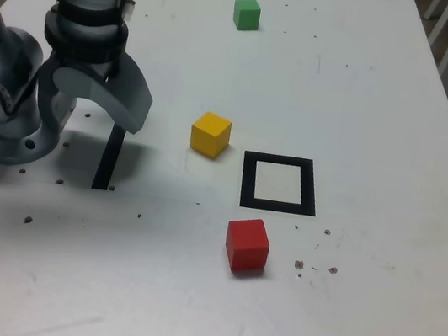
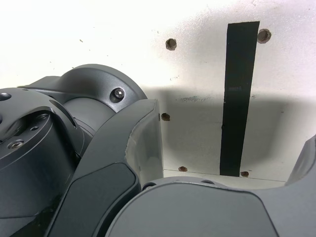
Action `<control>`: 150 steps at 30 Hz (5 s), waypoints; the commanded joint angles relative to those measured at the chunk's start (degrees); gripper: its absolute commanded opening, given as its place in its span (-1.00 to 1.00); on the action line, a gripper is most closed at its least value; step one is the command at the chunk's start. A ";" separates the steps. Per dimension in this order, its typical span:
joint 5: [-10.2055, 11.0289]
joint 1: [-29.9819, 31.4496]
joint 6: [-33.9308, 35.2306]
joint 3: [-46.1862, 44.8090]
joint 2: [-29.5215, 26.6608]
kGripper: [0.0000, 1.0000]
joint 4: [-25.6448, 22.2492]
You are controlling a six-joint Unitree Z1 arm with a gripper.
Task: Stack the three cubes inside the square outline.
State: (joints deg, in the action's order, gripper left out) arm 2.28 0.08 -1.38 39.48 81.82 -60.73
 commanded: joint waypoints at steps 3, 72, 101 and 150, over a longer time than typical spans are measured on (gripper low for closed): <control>-0.09 -0.08 -0.11 -0.02 -0.26 0.99 0.00; 6.03 39.88 -4.38 32.43 18.84 0.96 -8.98; 12.70 38.51 -20.25 38.69 24.03 0.96 -5.56; 11.10 30.58 -26.39 35.80 33.40 -0.06 5.19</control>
State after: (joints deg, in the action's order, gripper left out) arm 13.25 30.31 -28.01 75.39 114.99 -55.90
